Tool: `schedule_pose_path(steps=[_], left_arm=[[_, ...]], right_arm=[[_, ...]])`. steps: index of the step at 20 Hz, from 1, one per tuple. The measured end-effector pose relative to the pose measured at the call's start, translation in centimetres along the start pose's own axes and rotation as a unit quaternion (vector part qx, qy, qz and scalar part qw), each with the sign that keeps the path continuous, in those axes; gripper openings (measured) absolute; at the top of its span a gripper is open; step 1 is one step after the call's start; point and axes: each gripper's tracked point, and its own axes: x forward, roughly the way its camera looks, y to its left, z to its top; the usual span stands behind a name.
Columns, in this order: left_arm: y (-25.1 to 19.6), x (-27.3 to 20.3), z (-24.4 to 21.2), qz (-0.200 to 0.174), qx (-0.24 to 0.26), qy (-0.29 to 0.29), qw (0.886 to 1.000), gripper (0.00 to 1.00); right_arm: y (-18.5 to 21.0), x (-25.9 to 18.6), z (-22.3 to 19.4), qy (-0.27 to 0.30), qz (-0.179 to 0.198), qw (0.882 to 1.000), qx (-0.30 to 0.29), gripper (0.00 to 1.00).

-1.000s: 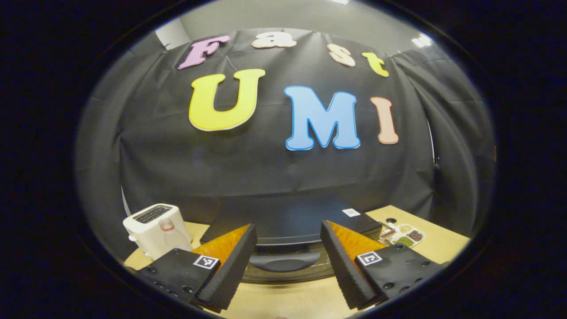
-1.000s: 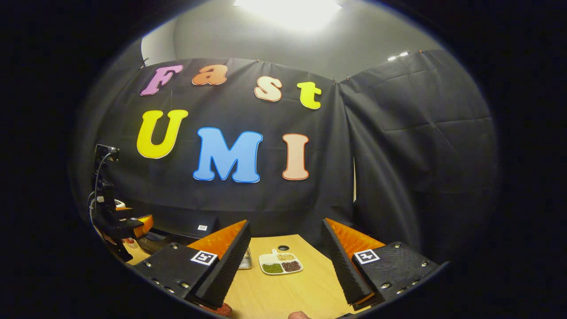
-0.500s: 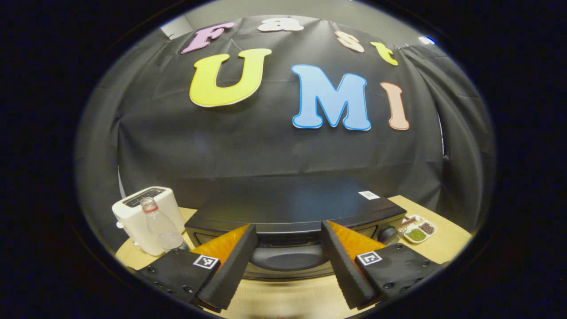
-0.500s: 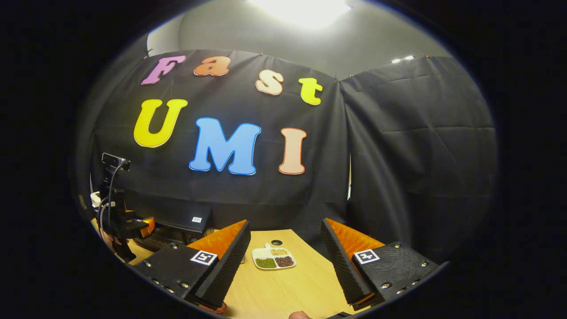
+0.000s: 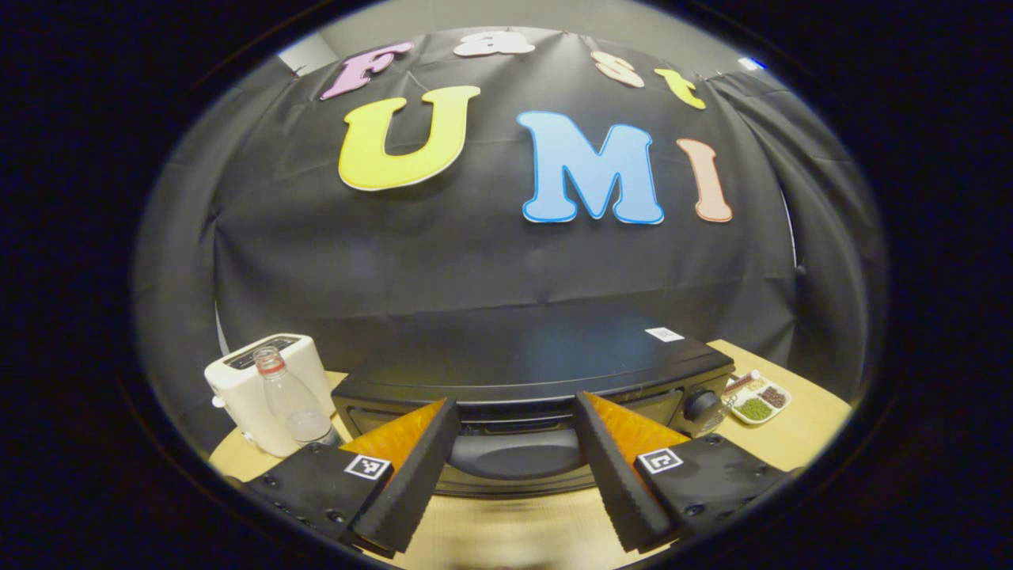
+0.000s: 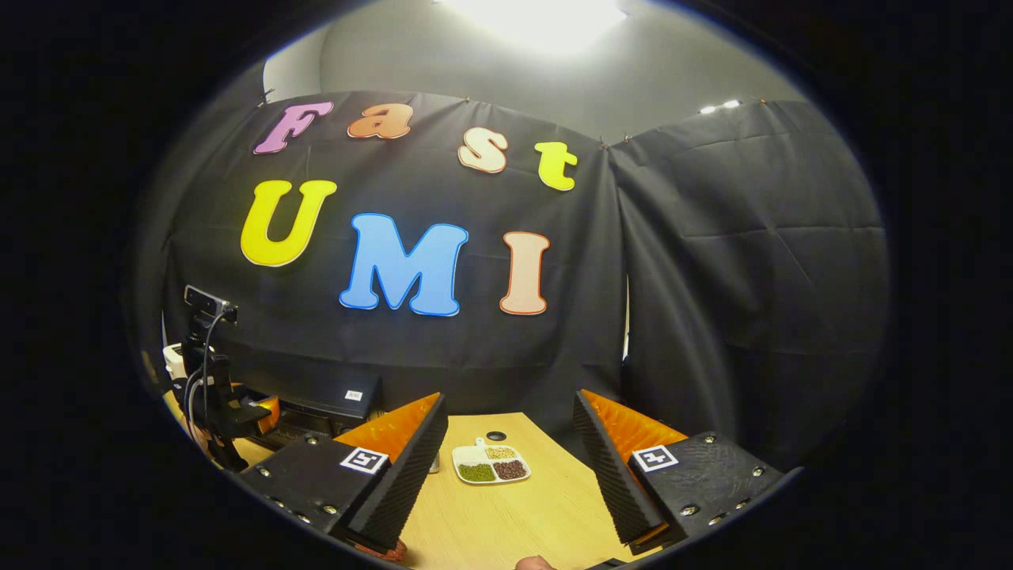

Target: Open the electric oven with the left hand, put the food in, and close the electric oven.

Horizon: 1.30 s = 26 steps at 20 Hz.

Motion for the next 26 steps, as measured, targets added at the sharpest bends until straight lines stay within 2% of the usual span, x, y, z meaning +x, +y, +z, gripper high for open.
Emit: schedule_pose_path(steps=[1, 2, 3, 7, 8, 9, 11, 18, 21, 22, 25, 26], left_arm=[[0.0, -0.5, -0.1, 0.0, 0.002, 0.001, 1.0, 0.97], [-0.1, -0.9, -0.3, 0.0, 0.003, 0.001, 1.0, 1.0], [-0.1, -1.4, -0.6, 0.0, 0.002, 0.003, 1.0, 0.98], [-0.3, -3.0, -1.5, 0.004, 0.001, 0.014, 1.0, 1.0], [-0.4, -3.4, -1.8, 0.006, 0.001, 0.016, 1.0, 0.97], [-0.5, -3.7, -2.0, 0.007, 0.001, 0.019, 1.0, 1.0], [-0.5, -4.3, -2.5, 0.009, 0.0, 0.025, 1.0, 0.97], [-1.1, -6.6, -4.7, 0.013, 0.002, 0.047, 0.999, 1.0], [-1.4, -7.5, -5.9, 0.011, 0.009, 0.061, 0.998, 1.0], [-1.5, -7.7, -6.2, 0.009, 0.014, 0.066, 0.998, 0.97], [-1.8, -8.3, -7.5, 0.008, 0.024, 0.081, 0.996, 1.0], [-1.8, -8.6, -7.9, 0.009, 0.026, 0.086, 0.996, 0.97]], right_arm=[[0.0, 0.0, 0.0, -0.001, 0.002, 1.0, 0.0, 0.96], [-0.1, 0.0, 0.0, -0.003, 0.003, 1.0, 0.0, 0.96], [-0.1, 0.0, 0.1, -0.003, 0.006, 1.0, 0.001, 0.96], [-0.5, -0.1, 0.0, -0.004, 0.014, 1.0, 0.006, 0.96], [-0.6, -0.1, 0.1, -0.005, 0.016, 1.0, 0.007, 0.96], [-0.7, -0.2, 0.1, -0.006, 0.017, 1.0, 0.007, 0.96], [-0.9, -0.3, 0.1, -0.006, 0.022, 1.0, 0.005, 0.96], [-1.1, -0.4, -0.2, -0.005, 0.037, 0.999, 0.013, 0.96], [-1.1, -0.5, -0.6, -0.003, 0.043, 0.999, 0.02, 0.96], [-1.1, -0.5, -0.8, -0.002, 0.045, 0.999, 0.021, 0.96], [-1.2, -0.6, -1.4, 0.003, 0.049, 0.998, 0.027, 0.96], [-1.2, -0.6, -1.6, 0.005, 0.049, 0.998, 0.029, 0.96]])
